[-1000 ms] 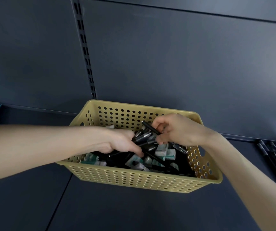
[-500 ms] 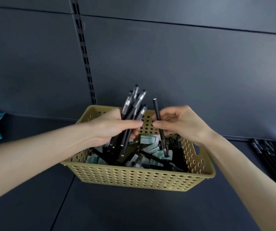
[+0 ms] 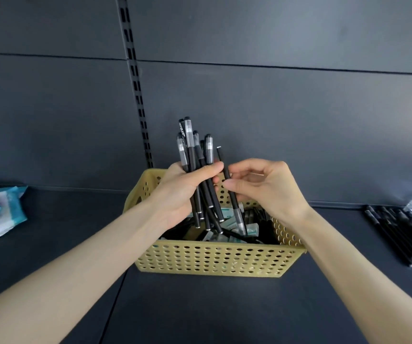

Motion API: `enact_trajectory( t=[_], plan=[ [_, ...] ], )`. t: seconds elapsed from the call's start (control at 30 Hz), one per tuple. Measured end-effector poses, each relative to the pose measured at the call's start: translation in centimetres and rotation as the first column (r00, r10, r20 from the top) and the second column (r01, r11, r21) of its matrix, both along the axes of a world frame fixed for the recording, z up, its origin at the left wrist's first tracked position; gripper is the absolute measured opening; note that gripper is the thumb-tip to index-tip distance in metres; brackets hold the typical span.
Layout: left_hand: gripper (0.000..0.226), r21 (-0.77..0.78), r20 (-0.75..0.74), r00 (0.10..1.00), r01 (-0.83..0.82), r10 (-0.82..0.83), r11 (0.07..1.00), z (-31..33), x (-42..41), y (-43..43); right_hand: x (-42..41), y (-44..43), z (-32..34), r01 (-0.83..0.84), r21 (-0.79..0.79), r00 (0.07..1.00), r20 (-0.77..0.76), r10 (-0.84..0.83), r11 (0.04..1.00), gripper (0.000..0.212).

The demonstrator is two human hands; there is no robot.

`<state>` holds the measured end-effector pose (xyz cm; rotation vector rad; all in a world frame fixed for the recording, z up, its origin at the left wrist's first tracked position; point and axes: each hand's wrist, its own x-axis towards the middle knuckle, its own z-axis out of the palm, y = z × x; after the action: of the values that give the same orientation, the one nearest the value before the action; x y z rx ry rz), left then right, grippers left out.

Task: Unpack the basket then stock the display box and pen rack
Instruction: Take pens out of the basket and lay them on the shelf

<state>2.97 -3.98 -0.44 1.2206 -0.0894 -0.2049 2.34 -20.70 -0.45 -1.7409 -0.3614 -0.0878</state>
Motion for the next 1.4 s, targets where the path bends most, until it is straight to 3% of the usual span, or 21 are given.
enact_trajectory(
  t=[0.23,0.33,0.5,0.6,0.67,0.73,0.83,1.07,1.2,1.4],
  plan=[
    [0.009,0.005,0.07,0.997,-0.028,0.028,1.0,1.3,-1.9,-1.0,-3.2,0.0,0.5,0.083,0.042,0.996,0.028,-0.084,0.996,0.027],
    [0.006,-0.019,0.169,0.985,-0.033,0.036,0.999,2.4,-3.8,-1.7,-5.5,-1.3,1.0,-0.007,0.076,1.0,-0.006,0.007,0.997,0.04],
    [0.011,-0.058,0.223,0.974,0.054,-0.04,0.997,2.1,-8.2,-4.2,-9.7,-3.8,0.5,-0.221,-0.009,0.969,-0.115,0.219,0.975,0.056],
    [0.012,-0.039,0.229,0.97,0.093,-0.081,0.995,0.7,-10.7,-6.1,-11.9,-5.4,-0.8,-0.358,-0.085,0.915,-0.23,0.332,0.93,0.049],
    [0.013,0.011,0.23,0.966,0.122,-0.122,0.992,-0.5,-12.2,-7.4,-12.9,-6.1,-2.1,-0.407,-0.13,0.89,-0.279,0.361,0.904,0.032],
    [0.012,0.084,0.233,0.957,0.155,-0.171,0.984,-1.6,-13.2,-8.3,-13.6,-6.6,-3.6,-0.39,-0.14,0.894,-0.296,0.337,0.91,0.014],
    [0.009,0.201,0.249,0.953,0.125,-0.174,0.972,-3.0,-13.9,-8.4,-14.2,-6.6,-5.8,-0.355,-0.161,0.909,-0.291,0.299,0.921,0.006],
    [0.012,0.367,0.205,0.954,0.135,-0.221,0.921,-5.5,-13.9,-7.6,-14.1,-5.2,-10.1,-0.275,-0.168,0.94,-0.253,0.228,0.947,0.034],
    [0.015,0.371,0.191,0.948,0.171,-0.255,0.913,-6.6,-13.8,-7.1,-14.5,-4.7,-10.7,-0.238,-0.165,0.954,-0.226,0.198,0.957,0.038],
    [0.013,0.233,0.107,0.958,0.238,-0.268,0.943,-7.1,-13.4,-6.6,-15.0,-4.6,-10.3,-0.225,-0.191,0.953,-0.247,0.175,0.955,0.009]
  ],
)
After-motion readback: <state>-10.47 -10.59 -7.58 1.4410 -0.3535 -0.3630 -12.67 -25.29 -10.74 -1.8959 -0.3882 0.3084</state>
